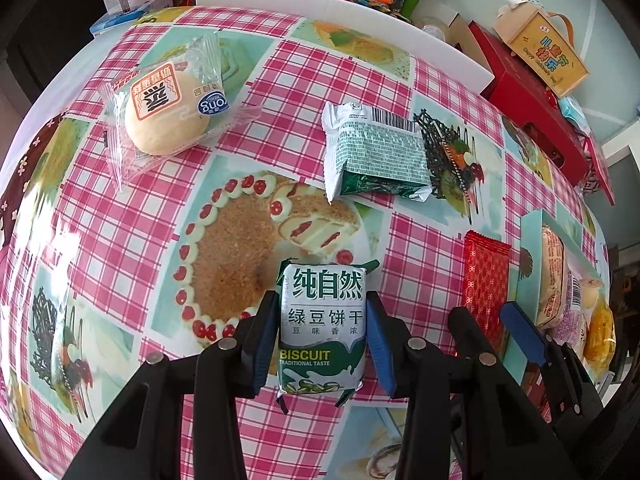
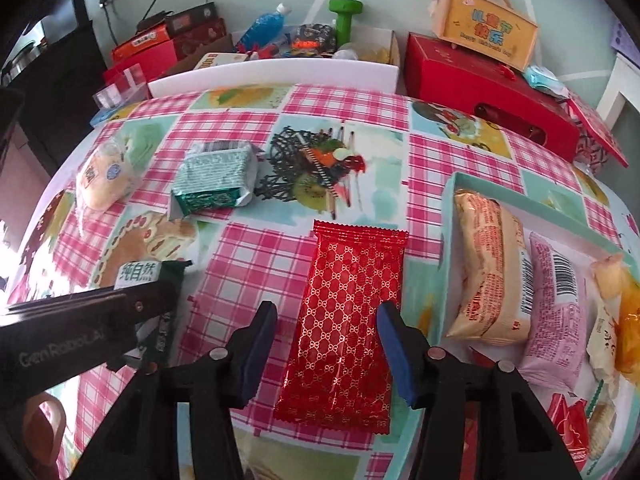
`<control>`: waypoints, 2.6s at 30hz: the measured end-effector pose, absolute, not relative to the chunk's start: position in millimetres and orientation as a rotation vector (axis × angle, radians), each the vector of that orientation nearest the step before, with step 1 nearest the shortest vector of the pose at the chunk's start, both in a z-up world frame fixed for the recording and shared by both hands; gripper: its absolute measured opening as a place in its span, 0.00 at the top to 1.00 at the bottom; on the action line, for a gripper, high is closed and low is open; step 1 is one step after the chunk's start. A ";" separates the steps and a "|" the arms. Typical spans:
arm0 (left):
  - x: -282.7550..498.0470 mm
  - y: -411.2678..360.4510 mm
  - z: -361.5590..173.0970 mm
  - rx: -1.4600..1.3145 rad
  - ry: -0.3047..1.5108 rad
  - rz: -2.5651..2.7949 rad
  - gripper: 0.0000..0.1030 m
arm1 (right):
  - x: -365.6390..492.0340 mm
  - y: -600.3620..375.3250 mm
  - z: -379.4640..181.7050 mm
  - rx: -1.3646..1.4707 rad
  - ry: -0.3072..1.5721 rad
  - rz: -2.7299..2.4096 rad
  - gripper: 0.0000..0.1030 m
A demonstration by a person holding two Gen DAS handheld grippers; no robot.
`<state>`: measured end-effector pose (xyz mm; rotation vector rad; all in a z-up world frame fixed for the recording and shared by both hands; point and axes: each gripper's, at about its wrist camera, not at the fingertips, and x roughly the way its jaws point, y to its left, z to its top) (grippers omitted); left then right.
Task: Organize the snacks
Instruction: 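Grasp the red patterned packet with the right tool while the left tool holds the biscuit box, then carry the biscuit box and red packet into the white tray and open both tools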
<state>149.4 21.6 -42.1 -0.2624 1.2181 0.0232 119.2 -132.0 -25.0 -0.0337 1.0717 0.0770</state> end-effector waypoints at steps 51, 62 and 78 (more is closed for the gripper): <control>155.7 6.6 -44.3 -0.183 1.273 0.047 0.57 | 116.1 -117.0 -32.3 -0.058 1.089 0.062 0.47; 155.1 11.5 -40.1 -0.197 1.266 0.053 0.59 | 116.3 -122.4 -30.1 -0.031 1.096 0.045 0.52; 144.2 12.3 7.1 -0.229 1.165 -0.009 0.59 | 100.8 -134.1 16.5 0.021 0.972 0.043 0.53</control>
